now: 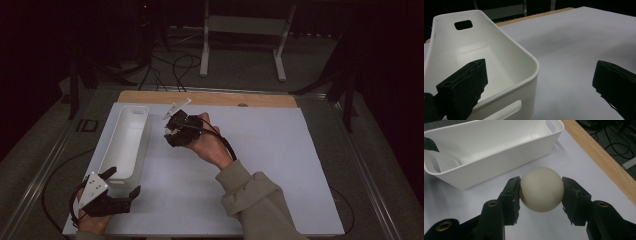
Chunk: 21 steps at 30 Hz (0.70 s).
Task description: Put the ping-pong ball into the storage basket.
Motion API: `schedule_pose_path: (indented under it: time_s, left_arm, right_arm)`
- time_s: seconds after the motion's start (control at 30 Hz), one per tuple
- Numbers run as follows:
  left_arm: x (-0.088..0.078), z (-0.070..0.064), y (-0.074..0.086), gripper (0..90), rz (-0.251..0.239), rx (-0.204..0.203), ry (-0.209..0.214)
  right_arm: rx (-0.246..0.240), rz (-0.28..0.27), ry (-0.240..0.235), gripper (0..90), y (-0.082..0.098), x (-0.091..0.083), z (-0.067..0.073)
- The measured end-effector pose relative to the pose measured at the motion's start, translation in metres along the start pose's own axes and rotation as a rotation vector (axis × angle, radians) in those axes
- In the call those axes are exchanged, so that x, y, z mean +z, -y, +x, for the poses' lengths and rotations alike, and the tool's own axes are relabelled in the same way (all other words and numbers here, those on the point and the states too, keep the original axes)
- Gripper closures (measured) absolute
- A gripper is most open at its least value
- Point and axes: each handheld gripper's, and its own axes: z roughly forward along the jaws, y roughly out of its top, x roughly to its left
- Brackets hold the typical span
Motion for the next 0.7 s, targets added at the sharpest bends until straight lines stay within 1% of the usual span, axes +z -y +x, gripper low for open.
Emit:
schedule_pose_path:
  time_s: [0.2,0.5,0.57,0.7]
  left_arm:
    - [0.0,0.0001,0.0,0.3,-0.001,-0.001,0.001]
    - [0.0,0.0001,0.0002,0.3,-0.002,-0.002,0.001]
    - [0.0,0.0001,0.0001,0.3,-0.002,-0.002,0.001]
    - [-0.0001,0.0001,0.0002,0.3,-0.002,-0.001,0.001]
  right_arm:
    - [0.002,-0.007,-0.012,50.9,-0.003,0.0027,0.0033]
    - [0.0,-0.009,-0.02,51.0,-0.0062,0.0073,0.005]
    - [0.006,-0.011,-0.023,51.0,-0.0073,0.0077,0.0057]
    - [0.001,-0.013,-0.024,50.9,-0.0092,0.0086,0.0057]
